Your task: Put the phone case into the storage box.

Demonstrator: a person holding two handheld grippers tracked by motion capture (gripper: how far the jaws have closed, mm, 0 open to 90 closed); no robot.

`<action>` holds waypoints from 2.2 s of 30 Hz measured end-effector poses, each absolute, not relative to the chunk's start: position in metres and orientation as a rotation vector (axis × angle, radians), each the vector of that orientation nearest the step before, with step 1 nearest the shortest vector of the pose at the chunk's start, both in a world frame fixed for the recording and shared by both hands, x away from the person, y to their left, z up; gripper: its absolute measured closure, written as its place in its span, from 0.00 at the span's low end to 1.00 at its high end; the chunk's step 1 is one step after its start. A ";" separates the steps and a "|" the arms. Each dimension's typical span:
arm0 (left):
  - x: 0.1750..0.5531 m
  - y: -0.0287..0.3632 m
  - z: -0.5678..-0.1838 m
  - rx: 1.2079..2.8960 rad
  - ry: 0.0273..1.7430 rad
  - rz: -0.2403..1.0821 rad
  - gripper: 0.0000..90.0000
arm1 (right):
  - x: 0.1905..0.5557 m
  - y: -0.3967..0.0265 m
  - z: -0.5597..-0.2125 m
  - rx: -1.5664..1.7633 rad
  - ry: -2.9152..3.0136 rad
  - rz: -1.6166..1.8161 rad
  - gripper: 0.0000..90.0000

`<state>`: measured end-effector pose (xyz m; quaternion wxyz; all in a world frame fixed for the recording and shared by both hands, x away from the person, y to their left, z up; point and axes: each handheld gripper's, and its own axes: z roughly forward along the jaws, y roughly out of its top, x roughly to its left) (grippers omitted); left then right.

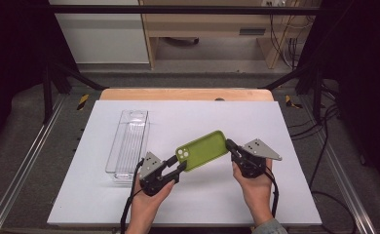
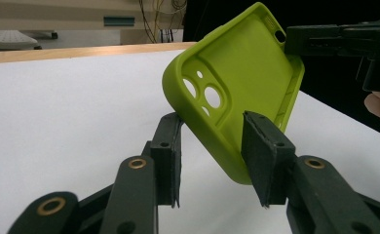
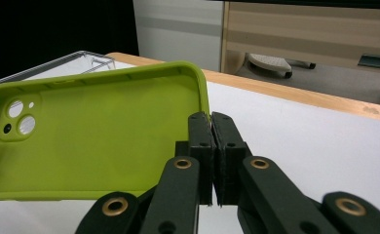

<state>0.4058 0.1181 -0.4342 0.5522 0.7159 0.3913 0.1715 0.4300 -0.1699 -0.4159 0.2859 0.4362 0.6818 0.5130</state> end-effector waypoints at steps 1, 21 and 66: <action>0.406 0.118 -0.434 1.692 0.925 0.406 0.66 | 0.430 -0.170 -0.416 1.166 1.823 1.371 0.98; 0.403 0.120 -0.431 1.645 0.935 0.402 0.77 | 0.428 -0.170 -0.418 1.163 1.827 1.372 0.98; 0.400 0.135 -0.423 1.580 0.983 0.422 0.89 | 0.429 -0.156 -0.424 1.178 1.864 1.398 0.98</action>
